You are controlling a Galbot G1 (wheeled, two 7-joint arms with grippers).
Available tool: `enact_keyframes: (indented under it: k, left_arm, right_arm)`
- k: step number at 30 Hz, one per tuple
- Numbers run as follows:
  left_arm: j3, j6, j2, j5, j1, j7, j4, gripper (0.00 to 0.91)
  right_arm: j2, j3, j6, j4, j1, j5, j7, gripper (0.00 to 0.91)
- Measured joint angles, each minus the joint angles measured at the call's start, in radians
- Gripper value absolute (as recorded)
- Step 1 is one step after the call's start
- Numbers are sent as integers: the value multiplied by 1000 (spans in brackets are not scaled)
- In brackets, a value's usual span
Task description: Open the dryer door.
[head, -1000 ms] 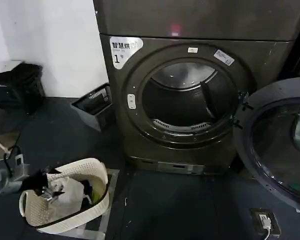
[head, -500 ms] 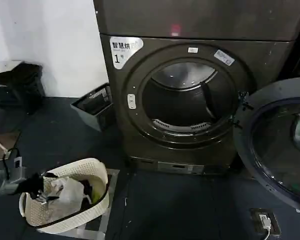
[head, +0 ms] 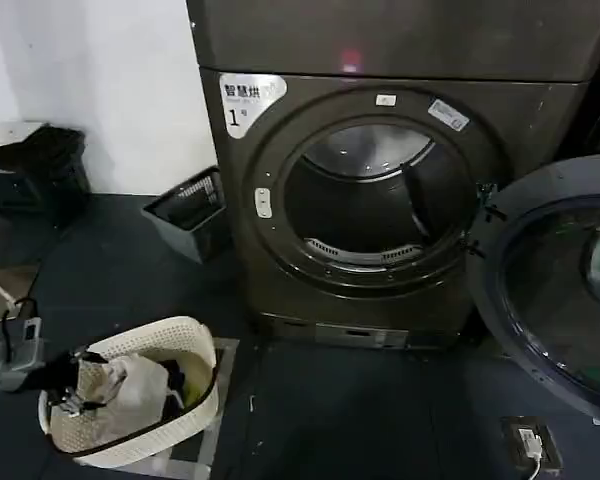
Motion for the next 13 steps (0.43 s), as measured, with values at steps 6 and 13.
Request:
enact_keyframes:
  k: [6,13]
  left_arm:
    - [1,6,-8,13,2,-1,6,907]
    - [5,5,-5,34,6,1,13,907]
  right_arm:
    - [-8,-1,0,1,3,-1,-1,907]
    - [-2,-11,3,-3,15,-4,-2,907]
